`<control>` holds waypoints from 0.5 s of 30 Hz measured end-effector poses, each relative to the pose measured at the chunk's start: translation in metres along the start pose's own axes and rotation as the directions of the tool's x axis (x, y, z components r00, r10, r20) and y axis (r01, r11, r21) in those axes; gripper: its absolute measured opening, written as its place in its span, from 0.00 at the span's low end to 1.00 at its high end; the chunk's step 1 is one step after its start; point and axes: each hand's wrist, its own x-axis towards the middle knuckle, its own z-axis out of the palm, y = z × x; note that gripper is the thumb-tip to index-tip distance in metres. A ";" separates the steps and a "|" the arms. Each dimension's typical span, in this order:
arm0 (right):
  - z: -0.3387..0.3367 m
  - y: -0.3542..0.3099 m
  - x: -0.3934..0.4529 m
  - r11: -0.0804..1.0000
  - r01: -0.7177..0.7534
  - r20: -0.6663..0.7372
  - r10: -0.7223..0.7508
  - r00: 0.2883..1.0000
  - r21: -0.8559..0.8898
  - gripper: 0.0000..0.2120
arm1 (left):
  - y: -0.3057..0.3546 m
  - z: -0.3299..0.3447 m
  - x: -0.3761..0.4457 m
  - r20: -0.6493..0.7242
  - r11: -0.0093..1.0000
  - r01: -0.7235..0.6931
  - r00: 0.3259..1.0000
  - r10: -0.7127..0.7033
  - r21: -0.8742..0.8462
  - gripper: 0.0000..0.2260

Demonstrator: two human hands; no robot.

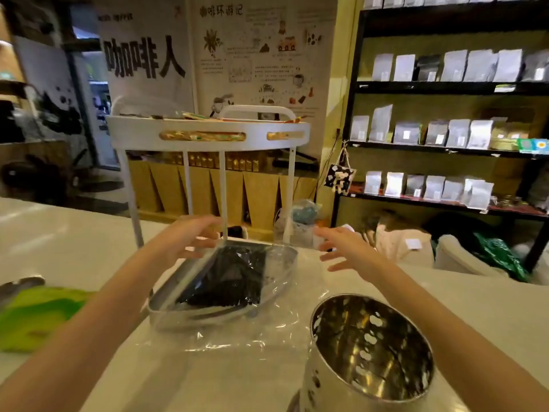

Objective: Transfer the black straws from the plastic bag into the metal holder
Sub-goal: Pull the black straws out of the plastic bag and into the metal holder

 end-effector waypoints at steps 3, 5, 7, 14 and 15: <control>0.009 0.012 0.008 0.991 -0.118 0.011 0.119 0.993 -0.064 0.19 | -0.020 0.000 0.010 -0.045 0.991 0.117 0.992 -0.114 0.070 0.19; 0.013 0.021 0.013 0.982 -0.188 0.069 0.188 0.980 -0.008 0.21 | -0.033 0.000 0.013 -0.042 0.975 0.196 0.980 -0.192 0.105 0.21; 0.014 0.023 0.016 0.971 -0.233 0.154 0.223 0.962 0.051 0.22 | -0.044 -0.001 0.017 -0.025 0.957 0.264 0.965 -0.263 0.122 0.24; 0.020 0.020 0.019 0.982 -0.175 0.244 0.151 0.958 0.077 0.08 | -0.056 0.000 0.018 0.103 0.926 0.373 0.924 -0.367 -0.048 0.22; 0.020 0.019 0.020 0.982 -0.169 0.242 0.144 0.960 0.088 0.07 | -0.057 0.000 0.017 0.124 0.922 0.378 0.922 -0.367 -0.083 0.24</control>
